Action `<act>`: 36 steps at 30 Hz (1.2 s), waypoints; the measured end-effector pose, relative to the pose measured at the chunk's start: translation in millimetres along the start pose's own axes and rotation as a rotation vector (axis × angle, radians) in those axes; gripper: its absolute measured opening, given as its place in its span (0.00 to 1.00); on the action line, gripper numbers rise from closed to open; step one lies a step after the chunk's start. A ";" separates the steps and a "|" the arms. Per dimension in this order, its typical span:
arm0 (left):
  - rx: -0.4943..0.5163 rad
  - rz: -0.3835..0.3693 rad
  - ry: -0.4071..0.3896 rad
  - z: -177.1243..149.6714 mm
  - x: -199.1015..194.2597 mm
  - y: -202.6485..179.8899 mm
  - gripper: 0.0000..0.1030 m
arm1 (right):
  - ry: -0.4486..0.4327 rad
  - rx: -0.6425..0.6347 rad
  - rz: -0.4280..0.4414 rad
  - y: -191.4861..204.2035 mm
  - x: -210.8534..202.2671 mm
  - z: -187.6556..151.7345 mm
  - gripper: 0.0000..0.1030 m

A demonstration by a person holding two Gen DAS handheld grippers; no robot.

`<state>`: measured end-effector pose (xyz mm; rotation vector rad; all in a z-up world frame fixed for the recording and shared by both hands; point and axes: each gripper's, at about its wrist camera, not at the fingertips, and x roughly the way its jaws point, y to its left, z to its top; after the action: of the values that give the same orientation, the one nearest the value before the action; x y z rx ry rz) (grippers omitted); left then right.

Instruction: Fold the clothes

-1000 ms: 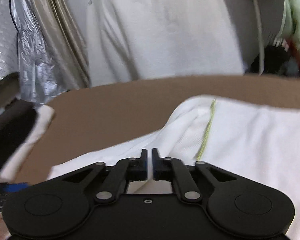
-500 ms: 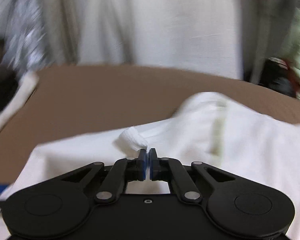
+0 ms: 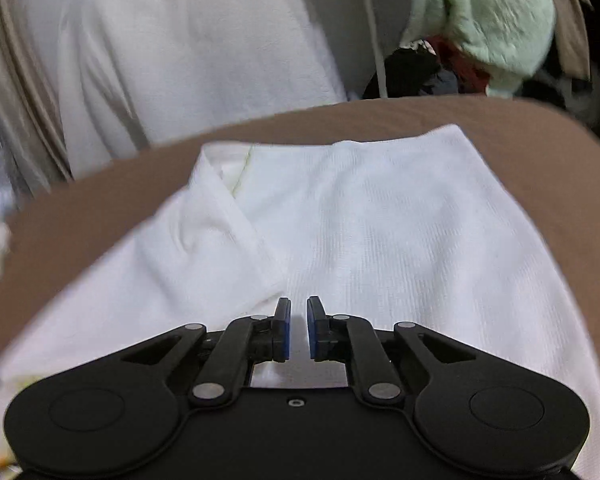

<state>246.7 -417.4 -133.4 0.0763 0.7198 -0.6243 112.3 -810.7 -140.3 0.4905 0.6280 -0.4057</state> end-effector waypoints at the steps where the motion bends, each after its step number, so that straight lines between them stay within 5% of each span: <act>1: 0.017 0.001 -0.005 -1.3 -0.5 -1.5 0.49 | 0.000 0.044 0.042 -2.4 1.7 1.8 0.23; 2: 0.033 0.001 -0.011 -2.4 -1.1 -3.0 0.49 | 0.008 0.096 0.089 -5.6 4.6 2.8 0.40; 4: 0.062 -0.002 -0.028 -3.2 -3.5 -6.5 0.51 | 0.032 0.184 0.166 -7.5 12.7 0.3 0.54; 9: 0.126 -0.025 -0.076 -2.6 -12.5 -19.4 0.56 | 0.119 0.318 0.224 1.2 51.3 -9.6 0.55; 10: 0.140 -0.023 -0.079 -2.5 -13.2 -22.2 0.57 | 0.110 0.337 0.239 5.1 54.3 2.3 0.47; 11: 0.152 -0.021 -0.082 -2.3 -13.9 -24.8 0.57 | 0.100 0.355 0.254 9.0 57.2 14.2 0.19; 12: 0.161 -0.014 -0.084 -1.7 -14.5 -26.6 0.57 | 0.091 0.374 0.269 13.0 60.1 26.1 0.06; 17: 0.151 0.027 -0.095 2.9 -14.2 -26.7 0.62 | 0.046 0.464 0.346 34.3 73.9 87.8 0.05; 20: 0.111 -0.002 -0.082 6.6 -12.3 -19.4 0.64 | 0.084 0.246 0.292 91.8 74.8 149.6 0.05; 25: 0.036 -0.059 0.005 6.5 0.5 -3.4 0.64 | 0.092 0.117 0.264 141.7 106.2 162.6 0.05; 27: -0.038 -0.105 0.036 4.9 6.3 8.6 0.55 | 0.096 0.066 0.252 161.6 118.8 167.9 0.05; 28: -0.074 -0.130 0.053 4.2 9.4 14.7 0.30 | 0.097 0.040 0.246 171.6 125.1 170.5 0.05; 29: -0.105 -0.159 0.068 3.7 12.4 20.0 0.17 | 0.099 0.014 0.240 181.6 131.3 173.1 0.05; 32: -0.150 -0.187 0.065 3.6 14.2 28.1 0.06 | 0.104 -0.063 0.222 211.6 150.2 180.9 0.05; 36: -0.164 -0.172 0.038 6.8 10.4 30.5 0.06 | 0.106 -0.126 0.204 238.2 173.3 186.2 0.05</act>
<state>273.8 -399.7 -139.2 -0.1263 0.8173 -0.7269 443.5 -755.7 -46.8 0.4521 0.6944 -0.1467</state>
